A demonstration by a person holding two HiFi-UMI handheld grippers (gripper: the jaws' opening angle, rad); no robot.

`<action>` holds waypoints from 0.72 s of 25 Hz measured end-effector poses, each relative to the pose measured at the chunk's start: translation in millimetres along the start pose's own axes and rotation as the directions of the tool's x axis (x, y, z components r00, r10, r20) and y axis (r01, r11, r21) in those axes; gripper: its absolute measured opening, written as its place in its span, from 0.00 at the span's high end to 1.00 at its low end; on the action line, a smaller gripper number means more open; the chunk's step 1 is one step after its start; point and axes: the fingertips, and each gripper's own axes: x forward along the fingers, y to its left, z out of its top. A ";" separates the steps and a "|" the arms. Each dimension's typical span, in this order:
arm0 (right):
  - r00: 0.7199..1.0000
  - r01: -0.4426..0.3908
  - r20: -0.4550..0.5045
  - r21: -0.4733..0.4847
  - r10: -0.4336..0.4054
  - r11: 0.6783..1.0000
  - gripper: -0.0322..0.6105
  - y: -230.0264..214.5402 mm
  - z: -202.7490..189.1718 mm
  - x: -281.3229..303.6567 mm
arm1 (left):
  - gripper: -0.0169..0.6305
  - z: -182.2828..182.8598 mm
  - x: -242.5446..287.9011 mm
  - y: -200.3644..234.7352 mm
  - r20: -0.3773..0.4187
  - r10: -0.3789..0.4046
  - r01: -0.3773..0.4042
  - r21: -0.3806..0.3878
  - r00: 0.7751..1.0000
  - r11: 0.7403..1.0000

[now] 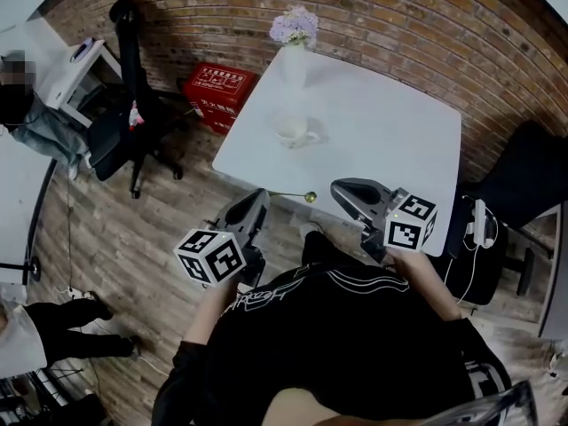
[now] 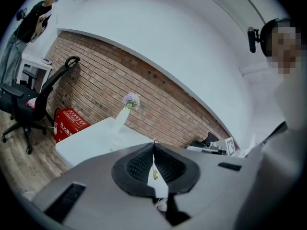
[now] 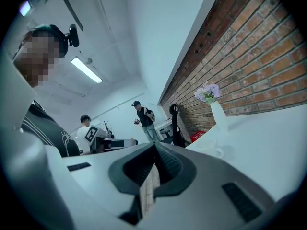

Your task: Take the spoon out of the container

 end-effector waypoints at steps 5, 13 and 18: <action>1.000 0.003 -0.010 -0.007 -0.003 1.000 0.96 -1.3 -0.6 1.2 | 0.96 0.4 1.9 3.1 -0.001 0.001 -0.001 0.001 1.000 1.000; 1.000 0.006 -0.012 -0.012 -0.006 1.000 0.96 -4.2 -0.3 1.3 | 0.96 1.0 4.9 3.7 -0.001 0.001 -0.001 0.005 1.000 1.000; 1.000 0.006 -0.002 -0.002 -0.006 1.000 0.96 -8.1 -2.0 0.7 | 0.96 0.8 8.9 4.9 -0.002 -0.001 0.001 0.004 1.000 1.000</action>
